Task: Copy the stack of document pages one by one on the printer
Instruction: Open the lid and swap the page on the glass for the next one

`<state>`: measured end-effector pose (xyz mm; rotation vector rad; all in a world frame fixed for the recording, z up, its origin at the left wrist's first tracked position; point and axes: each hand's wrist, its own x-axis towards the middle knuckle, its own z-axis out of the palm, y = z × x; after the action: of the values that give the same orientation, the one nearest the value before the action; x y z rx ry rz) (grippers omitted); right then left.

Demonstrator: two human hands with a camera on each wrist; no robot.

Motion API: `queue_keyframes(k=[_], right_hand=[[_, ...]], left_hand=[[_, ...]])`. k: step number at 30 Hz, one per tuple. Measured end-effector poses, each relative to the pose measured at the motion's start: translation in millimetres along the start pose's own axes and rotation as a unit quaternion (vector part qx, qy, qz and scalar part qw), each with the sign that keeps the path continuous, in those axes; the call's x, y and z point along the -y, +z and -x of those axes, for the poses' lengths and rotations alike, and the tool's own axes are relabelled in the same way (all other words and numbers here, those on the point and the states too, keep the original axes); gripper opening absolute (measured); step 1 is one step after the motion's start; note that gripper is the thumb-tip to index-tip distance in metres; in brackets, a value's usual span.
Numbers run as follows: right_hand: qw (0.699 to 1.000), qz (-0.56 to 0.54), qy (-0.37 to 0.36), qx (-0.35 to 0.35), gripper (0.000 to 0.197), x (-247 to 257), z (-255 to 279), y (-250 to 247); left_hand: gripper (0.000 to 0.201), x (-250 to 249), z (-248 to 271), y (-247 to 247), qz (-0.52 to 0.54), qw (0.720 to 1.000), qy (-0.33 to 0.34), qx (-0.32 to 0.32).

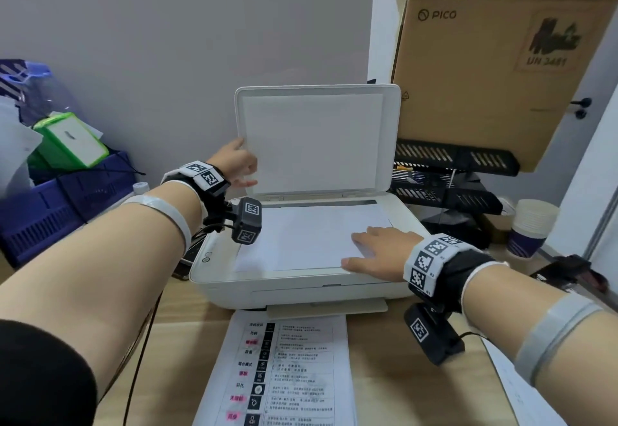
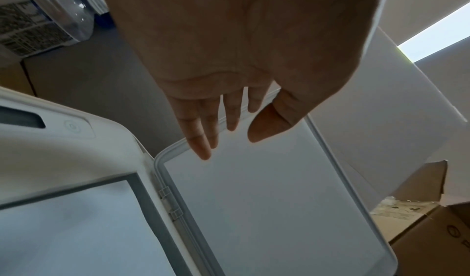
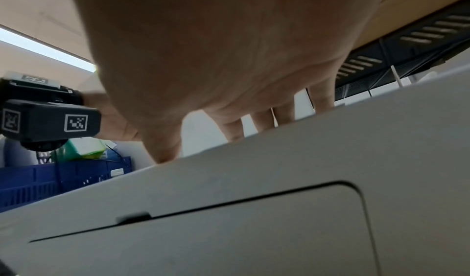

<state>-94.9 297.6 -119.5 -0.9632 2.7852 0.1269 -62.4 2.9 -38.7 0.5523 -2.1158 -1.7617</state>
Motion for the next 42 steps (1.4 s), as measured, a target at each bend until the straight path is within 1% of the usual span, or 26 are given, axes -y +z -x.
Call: queue_keyframes(k=[2,4,5,6,7,8,9,10,11,12,14,15,16,18,20,21,23,24,26,28,30,31,33,35,39,42], right_hand=[[1.0,0.006,-0.01,0.0,0.086,0.7,12.5,-0.4],[0.999,0.019,-0.025,0.004,0.088,-2.8,22.1,0.9],[0.999,0.025,-0.037,0.002,0.085,-5.0,27.2,1.4],[0.999,0.024,-0.048,-0.006,0.078,-8.7,31.6,2.8],[0.998,0.018,-0.052,-0.02,0.065,-12.3,36.5,3.2],[0.997,0.002,-0.056,-0.044,0.047,-16.4,41.5,1.5],[0.995,-0.024,-0.058,-0.076,0.029,-20.2,48.3,-2.4],[0.991,-0.053,-0.048,-0.11,0.018,-24.3,54.9,-6.9],[0.983,-0.094,-0.031,-0.153,0.017,-29.3,62.0,-12.0],[0.971,-0.137,-0.007,-0.193,0.021,-35.8,69.1,-17.5],[0.934,-0.238,0.044,-0.263,0.026,-54.6,81.1,-25.1],[0.916,-0.275,0.063,-0.284,0.027,-64.1,87.5,-26.5],[0.902,-0.302,0.08,-0.3,0.025,-72.4,93.9,-27.5],[0.873,-0.37,0.115,-0.296,0.023,-89.4,108.1,-28.2],[0.84,-0.45,0.146,-0.265,0.02,-105.0,127.1,-21.0],[0.826,-0.478,0.158,-0.253,0.021,-115.1,134.7,-14.5],[0.81,-0.5,0.186,-0.244,0.024,-133.1,153.0,3.2],[0.796,-0.516,0.201,-0.245,0.022,-140.0,164.3,12.8],[0.759,-0.561,0.236,-0.232,0.019,-155.0,186.8,36.2],[0.737,-0.579,0.273,-0.216,0.022,-171.0,209.1,63.0],[0.717,-0.587,0.311,-0.21,0.026,-186.7,233.4,88.8],[0.714,-0.582,0.329,-0.206,0.028,-195.4,244.7,101.6],[0.716,-0.564,0.368,-0.186,0.027,-207.1,268.2,122.4],[0.723,-0.538,0.401,-0.165,0.02,-213.7,287.6,134.7],[0.766,-0.45,0.439,-0.137,0.017,-222.9,307.9,149.8],[0.789,-0.405,0.445,-0.126,0.012,-224.7,309.4,156.9]], left_hand=[[0.069,-0.1,10.4,-1.3,-0.016,1.0,-0.003,0.01],[0.047,1.5,23.2,-1.5,-0.043,0.998,-0.007,0.034],[0.039,1.9,29.3,-1.1,-0.064,0.996,-0.012,0.058],[0.033,1.8,37.3,0.3,-0.09,0.992,-0.019,0.088],[0.029,1.6,44.8,1.7,-0.115,0.986,-0.024,0.119],[0.028,-0.2,52.7,3.4,-0.138,0.979,-0.028,0.147],[0.029,-2.8,60.0,5.8,-0.151,0.973,-0.032,0.173],[0.034,-5.6,65.7,6.1,-0.154,0.968,-0.036,0.194],[0.042,-8.0,69.1,6.4,-0.144,0.966,-0.036,0.212],[0.052,-11.3,71.6,6.6,-0.127,0.966,-0.031,0.223],[0.072,-17.2,72.4,8.2,-0.069,0.97,-0.021,0.233],[0.077,-19.1,72.2,10.7,-0.038,0.973,-0.018,0.229],[0.077,-22.0,74.0,15.4,-0.024,0.974,-0.011,0.224],[0.072,-27.0,80.4,33.1,-0.043,0.974,0.011,0.224],[0.062,-27.3,88.2,58.3,-0.082,0.973,0.042,0.211],[0.059,-26.1,91.3,72.3,-0.095,0.973,0.058,0.203],[0.06,-21.4,93.9,102.7,-0.122,0.968,0.085,0.202],[0.057,-18.2,93.8,119.7,-0.142,0.964,0.095,0.205],[0.039,-11.2,97.5,156.4,-0.176,0.955,0.111,0.211],[0.023,-2.7,103.3,195.4,-0.2,0.947,0.127,0.217],[0.012,6.8,114.9,234.4,-0.227,0.935,0.148,0.23],[0.008,12.0,121.4,253.0,-0.239,0.928,0.166,0.232],[0.009,22.9,135.5,288.3,-0.258,0.919,0.194,0.228],[0.009,34.0,152.4,320.6,-0.258,0.915,0.188,0.247],[0.028,61.6,172.4,367.5,-0.237,0.92,0.099,0.297],[0.027,80.4,172.0,377.9,-0.257,0.911,0.049,0.318]])
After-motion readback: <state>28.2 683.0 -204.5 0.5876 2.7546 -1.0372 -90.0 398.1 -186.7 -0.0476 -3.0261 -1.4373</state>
